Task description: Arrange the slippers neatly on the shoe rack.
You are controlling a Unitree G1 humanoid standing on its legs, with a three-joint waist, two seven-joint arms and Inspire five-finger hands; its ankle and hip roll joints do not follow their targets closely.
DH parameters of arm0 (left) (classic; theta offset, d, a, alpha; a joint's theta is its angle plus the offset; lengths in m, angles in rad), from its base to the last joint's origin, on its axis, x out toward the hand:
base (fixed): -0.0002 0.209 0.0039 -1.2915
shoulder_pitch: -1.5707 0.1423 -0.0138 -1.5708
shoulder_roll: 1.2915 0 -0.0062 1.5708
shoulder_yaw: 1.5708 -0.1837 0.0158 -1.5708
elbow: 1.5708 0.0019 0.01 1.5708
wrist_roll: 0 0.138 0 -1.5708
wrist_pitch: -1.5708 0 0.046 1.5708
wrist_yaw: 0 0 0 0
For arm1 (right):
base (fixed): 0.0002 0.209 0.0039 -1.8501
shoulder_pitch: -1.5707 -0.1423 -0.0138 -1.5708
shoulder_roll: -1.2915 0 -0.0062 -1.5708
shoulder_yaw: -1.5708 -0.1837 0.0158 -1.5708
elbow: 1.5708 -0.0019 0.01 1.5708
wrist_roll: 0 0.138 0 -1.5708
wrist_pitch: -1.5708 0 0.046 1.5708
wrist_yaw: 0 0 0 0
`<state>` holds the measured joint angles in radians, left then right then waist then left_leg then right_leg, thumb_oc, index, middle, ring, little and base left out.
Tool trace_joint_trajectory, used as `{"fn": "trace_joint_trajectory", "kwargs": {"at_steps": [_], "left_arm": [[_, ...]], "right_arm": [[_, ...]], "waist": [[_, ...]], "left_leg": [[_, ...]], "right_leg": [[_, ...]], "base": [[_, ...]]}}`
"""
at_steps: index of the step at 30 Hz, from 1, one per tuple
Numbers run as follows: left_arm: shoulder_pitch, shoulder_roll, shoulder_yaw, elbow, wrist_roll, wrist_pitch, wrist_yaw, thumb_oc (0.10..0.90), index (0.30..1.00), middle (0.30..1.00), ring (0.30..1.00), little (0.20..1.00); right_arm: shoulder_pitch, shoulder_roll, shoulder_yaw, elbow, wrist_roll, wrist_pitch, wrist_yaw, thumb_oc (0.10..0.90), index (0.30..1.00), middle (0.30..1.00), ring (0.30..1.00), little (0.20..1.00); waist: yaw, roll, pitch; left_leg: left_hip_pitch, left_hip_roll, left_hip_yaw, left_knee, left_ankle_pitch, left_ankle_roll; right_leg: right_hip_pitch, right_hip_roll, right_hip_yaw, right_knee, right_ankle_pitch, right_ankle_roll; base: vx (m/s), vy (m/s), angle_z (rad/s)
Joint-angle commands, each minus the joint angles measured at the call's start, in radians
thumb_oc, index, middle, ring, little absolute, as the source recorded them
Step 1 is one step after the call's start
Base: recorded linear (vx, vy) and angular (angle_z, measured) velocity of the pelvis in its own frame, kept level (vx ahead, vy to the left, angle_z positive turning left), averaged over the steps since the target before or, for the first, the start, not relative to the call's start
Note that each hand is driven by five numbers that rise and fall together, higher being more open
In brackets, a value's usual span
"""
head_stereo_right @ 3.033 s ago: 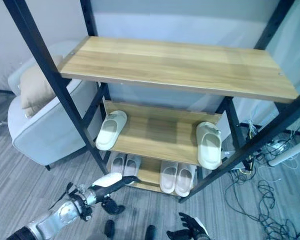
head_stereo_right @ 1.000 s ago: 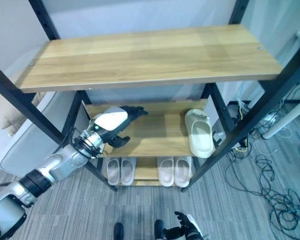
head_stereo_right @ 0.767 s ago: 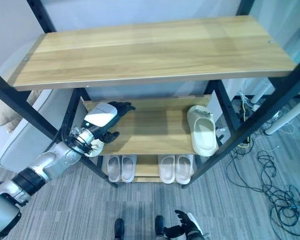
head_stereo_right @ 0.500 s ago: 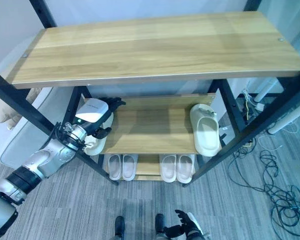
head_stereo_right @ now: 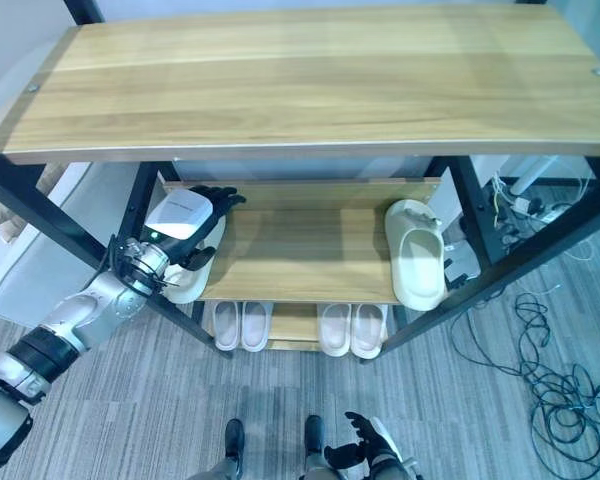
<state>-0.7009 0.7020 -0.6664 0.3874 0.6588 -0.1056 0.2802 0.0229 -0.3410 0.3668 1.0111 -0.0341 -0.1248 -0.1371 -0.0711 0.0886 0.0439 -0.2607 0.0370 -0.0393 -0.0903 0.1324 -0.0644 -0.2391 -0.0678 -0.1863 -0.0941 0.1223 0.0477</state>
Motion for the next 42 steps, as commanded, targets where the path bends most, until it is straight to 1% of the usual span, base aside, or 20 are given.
{"fn": "trace_joint_trajectory", "kwargs": {"at_steps": [1, 7, 10, 12, 23, 37, 42], "left_arm": [[-0.225, 0.084, 0.07, 0.057, 0.008, 0.015, 0.123, 0.8, 0.9, 0.9, 0.9, 0.9], [-0.231, 0.117, 0.065, 0.05, 0.022, 0.014, 0.123, 0.8, 0.9, 0.9, 0.9, 0.9], [-0.245, 0.127, 0.046, 0.057, 0.025, 0.01, 0.117, 0.8, 0.9, 0.9, 0.9, 0.9], [-0.263, 0.15, 0.025, 0.053, 0.036, 0.008, 0.111, 0.8, 0.9, 0.9, 0.9, 0.9], [-0.285, 0.167, -0.022, 0.033, 0.073, -0.003, 0.093, 0.8, 0.9, 0.9, 0.9, 0.9], [-0.308, 0.151, -0.057, 0.03, 0.091, -0.01, 0.094, 0.8, 0.9, 0.9, 0.9, 0.9], [-0.276, 0.105, -0.073, -0.024, 0.105, -0.031, 0.083, 0.8, 0.9, 0.9, 0.9, 0.9]], "right_arm": [[0.037, -0.05, 0.013, -0.049, -0.022, -0.029, -0.024, 0.8, 0.9, 0.9, 0.9, 0.9], [0.046, -0.048, 0.014, -0.049, -0.027, -0.031, -0.022, 0.8, 0.9, 0.9, 0.9, 0.9], [0.049, -0.049, 0.016, -0.051, -0.029, -0.033, -0.02, 0.8, 0.9, 0.9, 0.9, 0.9], [0.043, -0.049, 0.017, -0.05, -0.028, -0.034, -0.022, 0.8, 0.9, 0.9, 0.9, 0.9], [0.045, -0.046, 0.017, -0.043, -0.022, -0.037, -0.026, 0.8, 0.9, 0.9, 0.9, 0.9], [0.043, -0.044, 0.027, -0.037, -0.015, -0.037, -0.024, 0.8, 0.9, 0.9, 0.9, 0.9], [0.027, -0.039, 0.036, -0.025, -0.016, -0.031, -0.028, 0.8, 0.9, 0.9, 0.9, 0.9]], "waist": [[0.0, 0.009, -0.021], [0.002, 0.008, -0.018], [0.002, 0.008, -0.018], [0.003, 0.011, -0.02], [0.007, 0.012, -0.019], [0.009, 0.013, -0.018], [0.012, 0.025, -0.014]], "left_leg": [[-0.02, -0.027, 0.033, 0.003, -0.082, 0.0], [-0.013, -0.027, 0.033, 0.003, -0.084, 0.0], [-0.013, -0.027, 0.033, 0.003, -0.084, -0.001], [-0.016, -0.027, 0.031, 0.003, -0.084, 0.0], [-0.019, -0.026, 0.032, 0.003, -0.085, 0.001], [-0.002, -0.025, 0.031, 0.003, -0.088, 0.0], [0.01, -0.029, 0.035, 0.003, -0.091, 0.001]], "right_leg": [[-0.024, -0.054, 0.05, 0.007, -0.115, 0.104], [-0.018, -0.055, 0.047, 0.007, -0.116, 0.106], [-0.017, -0.055, 0.046, 0.007, -0.117, 0.106], [-0.02, -0.055, 0.045, 0.007, -0.116, 0.107], [-0.023, -0.055, 0.042, 0.007, -0.117, 0.107], [-0.003, -0.055, 0.039, 0.007, -0.124, 0.109], [0.007, -0.057, 0.038, 0.007, -0.127, 0.11]], "base": [[0.0, 0.0, 0.0], [0.0, 0.0, 0.0], [0.0, 0.0, 0.0], [0.0, 0.0, 0.0], [0.0, 0.0, 0.0], [0.0, 0.0, 0.0], [0.0, 0.0, 0.0]]}}
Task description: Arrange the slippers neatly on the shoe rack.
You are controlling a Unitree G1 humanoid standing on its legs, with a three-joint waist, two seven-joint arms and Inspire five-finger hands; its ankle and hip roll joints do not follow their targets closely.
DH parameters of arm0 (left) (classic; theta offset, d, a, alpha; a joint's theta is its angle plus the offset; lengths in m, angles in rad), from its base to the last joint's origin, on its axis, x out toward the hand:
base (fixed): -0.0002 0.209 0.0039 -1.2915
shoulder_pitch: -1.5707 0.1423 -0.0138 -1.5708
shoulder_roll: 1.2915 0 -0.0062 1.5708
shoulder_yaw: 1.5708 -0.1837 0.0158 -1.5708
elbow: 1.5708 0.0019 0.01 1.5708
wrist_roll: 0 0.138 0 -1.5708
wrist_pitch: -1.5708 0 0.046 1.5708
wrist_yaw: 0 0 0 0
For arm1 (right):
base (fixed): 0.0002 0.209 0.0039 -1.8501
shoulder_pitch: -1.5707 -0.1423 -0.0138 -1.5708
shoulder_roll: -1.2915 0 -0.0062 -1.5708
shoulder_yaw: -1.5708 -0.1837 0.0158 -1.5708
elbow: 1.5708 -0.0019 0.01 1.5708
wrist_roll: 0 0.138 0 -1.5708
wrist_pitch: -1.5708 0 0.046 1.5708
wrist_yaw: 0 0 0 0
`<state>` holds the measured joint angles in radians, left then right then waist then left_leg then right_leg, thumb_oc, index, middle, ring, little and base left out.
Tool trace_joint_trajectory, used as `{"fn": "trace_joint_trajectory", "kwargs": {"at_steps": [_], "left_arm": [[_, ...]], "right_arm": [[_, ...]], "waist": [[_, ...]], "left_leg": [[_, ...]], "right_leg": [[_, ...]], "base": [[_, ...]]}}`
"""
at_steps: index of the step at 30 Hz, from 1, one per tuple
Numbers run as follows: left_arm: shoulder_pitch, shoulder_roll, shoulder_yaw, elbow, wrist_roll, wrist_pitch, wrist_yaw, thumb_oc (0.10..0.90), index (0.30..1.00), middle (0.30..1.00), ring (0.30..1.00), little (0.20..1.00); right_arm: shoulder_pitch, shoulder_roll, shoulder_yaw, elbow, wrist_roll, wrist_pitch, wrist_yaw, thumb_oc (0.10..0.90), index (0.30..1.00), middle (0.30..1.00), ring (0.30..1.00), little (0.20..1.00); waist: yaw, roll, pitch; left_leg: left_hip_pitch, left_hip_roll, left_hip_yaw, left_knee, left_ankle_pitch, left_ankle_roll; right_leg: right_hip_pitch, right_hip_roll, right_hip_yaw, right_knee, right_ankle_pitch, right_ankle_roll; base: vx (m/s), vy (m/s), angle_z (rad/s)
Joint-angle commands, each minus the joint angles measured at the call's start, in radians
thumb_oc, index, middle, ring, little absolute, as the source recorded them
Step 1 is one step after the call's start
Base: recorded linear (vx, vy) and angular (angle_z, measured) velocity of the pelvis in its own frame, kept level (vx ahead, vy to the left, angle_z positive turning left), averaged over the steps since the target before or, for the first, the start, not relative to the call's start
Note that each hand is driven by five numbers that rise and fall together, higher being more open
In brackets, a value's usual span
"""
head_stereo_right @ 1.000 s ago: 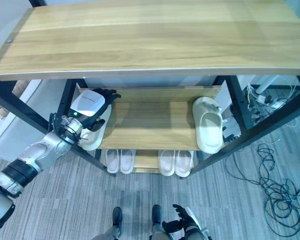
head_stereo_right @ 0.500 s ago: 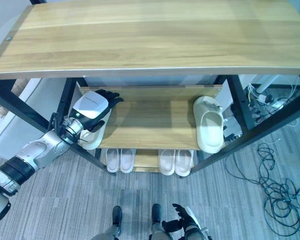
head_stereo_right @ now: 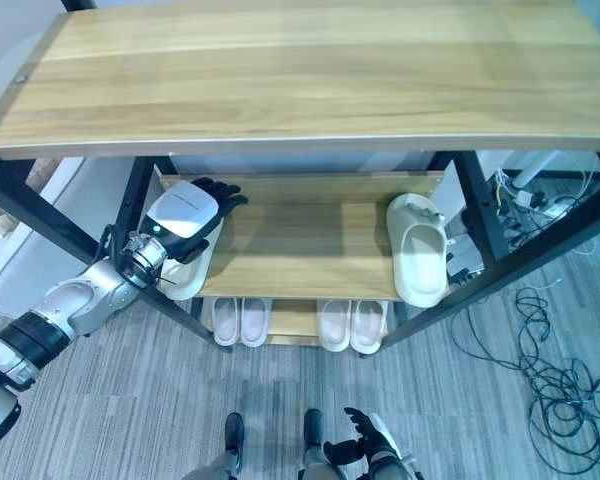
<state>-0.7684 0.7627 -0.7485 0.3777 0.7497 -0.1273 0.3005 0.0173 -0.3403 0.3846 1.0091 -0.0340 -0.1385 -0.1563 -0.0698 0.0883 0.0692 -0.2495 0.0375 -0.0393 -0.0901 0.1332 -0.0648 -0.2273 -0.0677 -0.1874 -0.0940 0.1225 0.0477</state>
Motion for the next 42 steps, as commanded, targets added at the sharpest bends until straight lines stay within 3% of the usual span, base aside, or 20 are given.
{"fn": "trace_joint_trajectory", "kwargs": {"at_steps": [1, 16, 42], "left_arm": [[-0.201, 0.03, 0.003, -0.015, 0.019, -0.014, 0.059, 0.8, 0.9, 0.9, 0.9, 0.9], [-0.237, -0.107, -0.144, 0.136, 0.091, -0.027, 0.033, 0.8, 0.9, 0.9, 0.9, 0.9], [-0.358, 0.046, -0.129, 0.028, 0.097, -0.004, 0.05, 0.8, 0.9, 0.9, 0.9, 0.9]], "right_arm": [[0.028, -0.04, 0.02, -0.019, -0.019, -0.016, -0.01, 0.8, 0.9, 0.9, 0.9, 0.9], [0.004, -0.063, 0.041, 0.007, -0.029, -0.019, -0.022, 0.8, 0.9, 0.9, 0.9, 0.9], [0.011, -0.059, 0.03, 0.014, -0.017, -0.016, -0.016, 0.8, 0.9, 0.9, 0.9, 0.9]], "waist": [[0.011, 0.029, -0.038], [-0.005, 0.064, -0.037], [0.001, 0.079, -0.041]], "left_leg": [[0.0, -0.031, 0.036, 0.003, -0.092, 0.002], [-0.002, -0.027, 0.044, 0.003, -0.091, 0.001], [0.002, -0.032, 0.039, 0.003, -0.089, 0.001]], "right_leg": [[-0.004, -0.058, 0.039, 0.007, -0.128, 0.111], [-0.008, -0.056, 0.046, 0.007, -0.132, 0.109], [-0.003, -0.059, 0.036, 0.007, -0.129, 0.109]], "base": [[0.0, 0.0, 0.0], [0.0, 0.0, 0.0], [0.0, 0.0, 0.0]]}}
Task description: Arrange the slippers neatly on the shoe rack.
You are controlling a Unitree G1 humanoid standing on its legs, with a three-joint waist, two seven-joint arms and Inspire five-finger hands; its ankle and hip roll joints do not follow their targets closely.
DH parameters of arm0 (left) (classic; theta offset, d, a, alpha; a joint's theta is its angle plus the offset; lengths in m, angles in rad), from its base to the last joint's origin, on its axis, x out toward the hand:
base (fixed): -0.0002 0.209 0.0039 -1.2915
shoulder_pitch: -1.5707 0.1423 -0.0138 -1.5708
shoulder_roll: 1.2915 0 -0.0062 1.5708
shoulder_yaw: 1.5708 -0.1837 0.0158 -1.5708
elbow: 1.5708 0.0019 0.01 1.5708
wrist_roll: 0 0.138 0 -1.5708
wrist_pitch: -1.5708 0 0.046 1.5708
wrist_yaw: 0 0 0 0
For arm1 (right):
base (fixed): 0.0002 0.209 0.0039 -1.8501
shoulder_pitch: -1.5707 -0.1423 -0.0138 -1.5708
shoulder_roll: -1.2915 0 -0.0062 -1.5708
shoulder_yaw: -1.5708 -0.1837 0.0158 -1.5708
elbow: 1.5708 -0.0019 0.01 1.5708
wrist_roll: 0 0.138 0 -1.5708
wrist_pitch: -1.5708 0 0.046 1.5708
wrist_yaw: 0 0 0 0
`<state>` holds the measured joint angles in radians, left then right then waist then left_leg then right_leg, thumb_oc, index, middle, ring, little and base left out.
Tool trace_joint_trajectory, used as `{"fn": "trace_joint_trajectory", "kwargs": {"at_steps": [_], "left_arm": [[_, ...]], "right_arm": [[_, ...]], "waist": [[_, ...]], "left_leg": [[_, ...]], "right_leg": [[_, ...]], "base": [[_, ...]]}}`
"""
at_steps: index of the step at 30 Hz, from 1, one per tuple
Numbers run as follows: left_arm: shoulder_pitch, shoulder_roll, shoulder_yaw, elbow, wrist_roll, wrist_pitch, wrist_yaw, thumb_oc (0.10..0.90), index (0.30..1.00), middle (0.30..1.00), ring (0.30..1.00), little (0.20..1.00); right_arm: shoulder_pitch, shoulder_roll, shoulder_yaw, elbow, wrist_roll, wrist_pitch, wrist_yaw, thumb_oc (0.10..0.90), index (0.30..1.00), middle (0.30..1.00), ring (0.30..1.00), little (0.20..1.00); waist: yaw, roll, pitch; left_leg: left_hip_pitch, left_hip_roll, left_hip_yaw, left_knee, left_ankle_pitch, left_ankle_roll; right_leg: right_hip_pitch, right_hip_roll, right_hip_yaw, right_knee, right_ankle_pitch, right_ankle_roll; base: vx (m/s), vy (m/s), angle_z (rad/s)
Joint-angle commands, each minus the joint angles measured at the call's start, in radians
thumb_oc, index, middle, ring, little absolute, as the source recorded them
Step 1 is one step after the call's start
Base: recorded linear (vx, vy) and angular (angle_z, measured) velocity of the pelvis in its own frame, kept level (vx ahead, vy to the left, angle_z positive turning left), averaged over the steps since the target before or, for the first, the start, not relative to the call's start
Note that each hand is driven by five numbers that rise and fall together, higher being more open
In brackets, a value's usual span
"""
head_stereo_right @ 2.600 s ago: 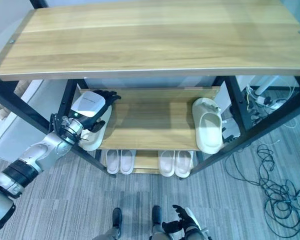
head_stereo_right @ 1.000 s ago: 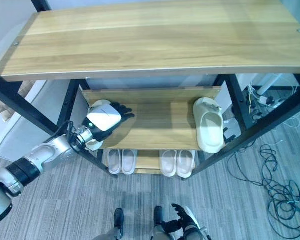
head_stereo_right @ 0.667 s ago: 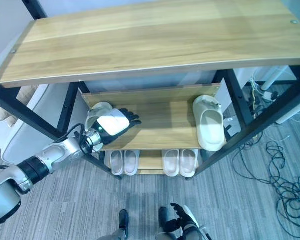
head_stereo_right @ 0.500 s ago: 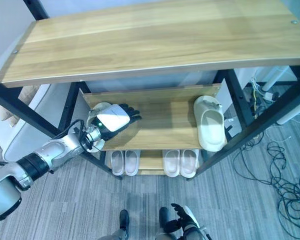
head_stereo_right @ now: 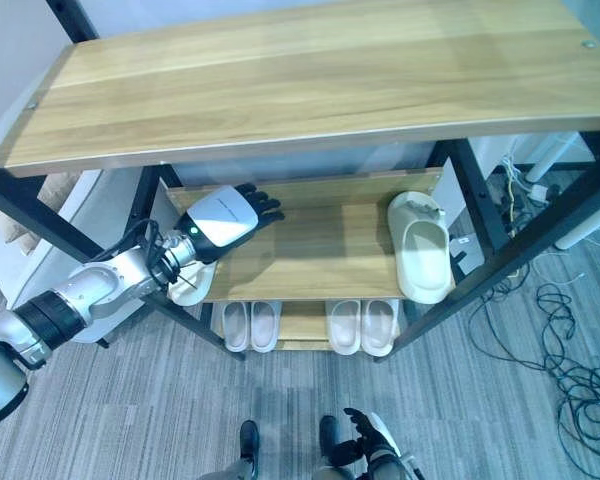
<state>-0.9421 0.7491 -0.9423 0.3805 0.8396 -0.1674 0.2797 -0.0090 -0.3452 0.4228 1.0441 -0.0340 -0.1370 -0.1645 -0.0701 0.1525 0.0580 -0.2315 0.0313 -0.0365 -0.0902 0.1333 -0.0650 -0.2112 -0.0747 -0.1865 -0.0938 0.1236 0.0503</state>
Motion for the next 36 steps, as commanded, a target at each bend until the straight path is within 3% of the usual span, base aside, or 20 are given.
{"fn": "trace_joint_trajectory", "kwargs": {"at_steps": [1, 21, 36], "left_arm": [[-0.184, 0.06, 0.065, 0.025, 0.007, 0.036, 0.071, 0.8, 0.9, 0.9, 0.9, 0.9], [-0.237, 0.231, -0.03, 0.107, 0.012, 0.028, 0.049, 0.8, 0.9, 0.9, 0.9, 0.9], [-0.16, 0.143, -0.017, 0.39, -0.025, 0.059, 0.043, 0.8, 0.9, 0.9, 0.9, 0.9]], "right_arm": [[0.037, -0.053, -0.009, -0.021, -0.017, -0.017, -0.008, 0.8, 0.9, 0.9, 0.9, 0.9], [0.042, -0.062, -0.011, -0.015, -0.026, -0.02, -0.001, 0.8, 0.9, 0.9, 0.9, 0.9], [0.028, -0.063, 0.01, 0.008, -0.045, -0.025, -0.006, 0.8, 0.9, 0.9, 0.9, 0.9]], "waist": [[0.002, 0.014, -0.03], [0.013, 0.026, -0.035], [-0.007, 0.012, -0.024]], "left_leg": [[-0.017, -0.026, 0.037, 0.003, -0.089, 0.001], [-0.026, -0.027, 0.039, 0.003, -0.088, 0.002], [-0.042, -0.018, 0.052, 0.003, -0.085, 0.0]], "right_leg": [[-0.019, -0.052, 0.036, 0.007, -0.131, 0.107], [-0.032, -0.054, 0.034, 0.007, -0.122, 0.11], [-0.054, -0.051, 0.041, 0.007, -0.114, 0.11]], "base": [[0.0, 0.0, 0.0], [0.0, 0.0, 0.0], [0.0, 0.0, 0.0]]}}
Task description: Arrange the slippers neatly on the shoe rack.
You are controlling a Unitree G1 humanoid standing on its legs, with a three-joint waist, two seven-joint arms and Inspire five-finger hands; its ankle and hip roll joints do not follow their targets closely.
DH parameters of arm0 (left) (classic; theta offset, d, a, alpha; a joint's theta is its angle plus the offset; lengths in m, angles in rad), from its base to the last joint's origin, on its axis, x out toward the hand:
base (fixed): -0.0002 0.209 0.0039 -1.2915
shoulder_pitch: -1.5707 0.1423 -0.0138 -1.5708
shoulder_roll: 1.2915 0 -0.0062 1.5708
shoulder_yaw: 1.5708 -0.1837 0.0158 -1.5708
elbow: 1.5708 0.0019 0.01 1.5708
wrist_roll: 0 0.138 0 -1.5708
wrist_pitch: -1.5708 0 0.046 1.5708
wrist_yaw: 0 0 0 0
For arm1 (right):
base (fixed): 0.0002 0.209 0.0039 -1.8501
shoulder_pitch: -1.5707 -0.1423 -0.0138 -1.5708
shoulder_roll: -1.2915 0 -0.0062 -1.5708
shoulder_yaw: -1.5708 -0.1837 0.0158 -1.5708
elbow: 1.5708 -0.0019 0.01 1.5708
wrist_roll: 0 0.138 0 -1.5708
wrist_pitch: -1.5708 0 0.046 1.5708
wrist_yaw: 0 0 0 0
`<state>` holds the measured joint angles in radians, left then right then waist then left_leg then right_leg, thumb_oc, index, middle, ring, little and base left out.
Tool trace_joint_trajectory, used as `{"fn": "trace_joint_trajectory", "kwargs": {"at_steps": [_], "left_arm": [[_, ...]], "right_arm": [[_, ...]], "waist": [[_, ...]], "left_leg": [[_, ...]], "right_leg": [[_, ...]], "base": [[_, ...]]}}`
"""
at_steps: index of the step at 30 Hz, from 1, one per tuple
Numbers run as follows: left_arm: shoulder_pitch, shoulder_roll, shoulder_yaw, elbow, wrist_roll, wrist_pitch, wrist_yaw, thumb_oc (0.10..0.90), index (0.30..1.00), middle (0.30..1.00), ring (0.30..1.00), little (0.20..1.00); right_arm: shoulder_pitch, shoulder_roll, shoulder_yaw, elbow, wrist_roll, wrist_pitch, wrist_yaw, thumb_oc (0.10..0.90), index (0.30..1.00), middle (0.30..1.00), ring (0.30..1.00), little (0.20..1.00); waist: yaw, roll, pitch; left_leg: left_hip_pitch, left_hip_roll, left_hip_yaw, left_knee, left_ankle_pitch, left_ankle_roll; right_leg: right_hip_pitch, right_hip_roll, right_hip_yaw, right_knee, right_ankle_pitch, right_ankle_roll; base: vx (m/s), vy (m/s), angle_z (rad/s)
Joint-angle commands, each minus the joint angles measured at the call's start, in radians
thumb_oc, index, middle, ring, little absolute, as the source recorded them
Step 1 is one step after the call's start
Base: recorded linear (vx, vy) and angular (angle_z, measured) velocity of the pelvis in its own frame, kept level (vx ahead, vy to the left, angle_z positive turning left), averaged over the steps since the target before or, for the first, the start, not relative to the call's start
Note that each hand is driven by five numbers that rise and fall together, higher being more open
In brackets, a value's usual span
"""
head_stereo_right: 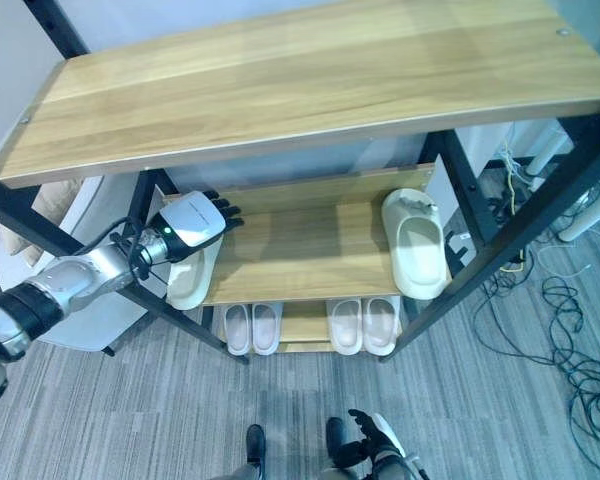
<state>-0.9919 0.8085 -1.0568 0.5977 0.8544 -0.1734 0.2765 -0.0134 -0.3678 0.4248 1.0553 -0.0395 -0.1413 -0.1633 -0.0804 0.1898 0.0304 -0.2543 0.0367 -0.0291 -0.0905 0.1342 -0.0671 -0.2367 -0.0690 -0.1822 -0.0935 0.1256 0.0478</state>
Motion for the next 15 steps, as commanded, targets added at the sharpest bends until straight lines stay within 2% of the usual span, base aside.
{"fn": "trace_joint_trajectory", "kwargs": {"at_steps": [1, 5, 14, 15], "left_arm": [[-0.111, 0.082, 0.097, 0.175, -0.04, 0.065, 0.047, 0.8, 0.9, 0.9, 0.9, 0.9], [-0.112, 0.038, 0.087, 0.266, -0.045, 0.077, 0.039, 0.8, 0.9, 0.9, 0.9, 0.9], [-0.104, 0.007, 0.092, 0.379, -0.032, 0.103, 0.047, 0.8, 0.9, 0.9, 0.9, 0.9], [-0.109, 0.004, 0.091, 0.383, -0.032, 0.105, 0.047, 0.585, 0.578, 0.578, 0.578, 0.578]], "right_arm": [[0.033, -0.041, 0.008, -0.003, -0.04, -0.021, -0.007, 0.8, 0.9, 0.9, 0.9, 0.9], [0.02, -0.043, 0.017, 0.006, -0.039, -0.024, -0.008, 0.8, 0.9, 0.9, 0.9, 0.9], [0.007, -0.046, 0.029, 0.014, -0.041, -0.028, -0.015, 0.8, 0.9, 0.9, 0.9, 0.9], [0.007, -0.047, 0.03, 0.014, -0.039, -0.028, -0.013, 0.8, 0.9, 0.9, 0.9, 0.9]], "waist": [[0.004, -0.025, 0.003], [-0.005, -0.034, 0.006], [-0.018, -0.048, 0.009], [-0.019, -0.05, 0.009]], "left_leg": [[-0.02, -0.024, 0.044, 0.003, -0.086, 0.003], [-0.029, -0.022, 0.046, 0.003, -0.085, 0.002], [-0.036, -0.015, 0.056, 0.003, -0.085, 0.001], [-0.035, -0.014, 0.057, 0.003, -0.086, 0.001]], "right_leg": [[-0.028, -0.056, 0.037, 0.006, -0.116, 0.113], [-0.04, -0.054, 0.04, 0.006, -0.112, 0.112], [-0.05, -0.05, 0.049, 0.006, -0.108, 0.11], [-0.049, -0.05, 0.049, 0.006, -0.108, 0.11]], "base": [[0.0, 0.0, 0.0], [0.0, -0.001, -0.01], [0.0, -0.001, -0.05], [0.0, 0.0, 0.0]]}}
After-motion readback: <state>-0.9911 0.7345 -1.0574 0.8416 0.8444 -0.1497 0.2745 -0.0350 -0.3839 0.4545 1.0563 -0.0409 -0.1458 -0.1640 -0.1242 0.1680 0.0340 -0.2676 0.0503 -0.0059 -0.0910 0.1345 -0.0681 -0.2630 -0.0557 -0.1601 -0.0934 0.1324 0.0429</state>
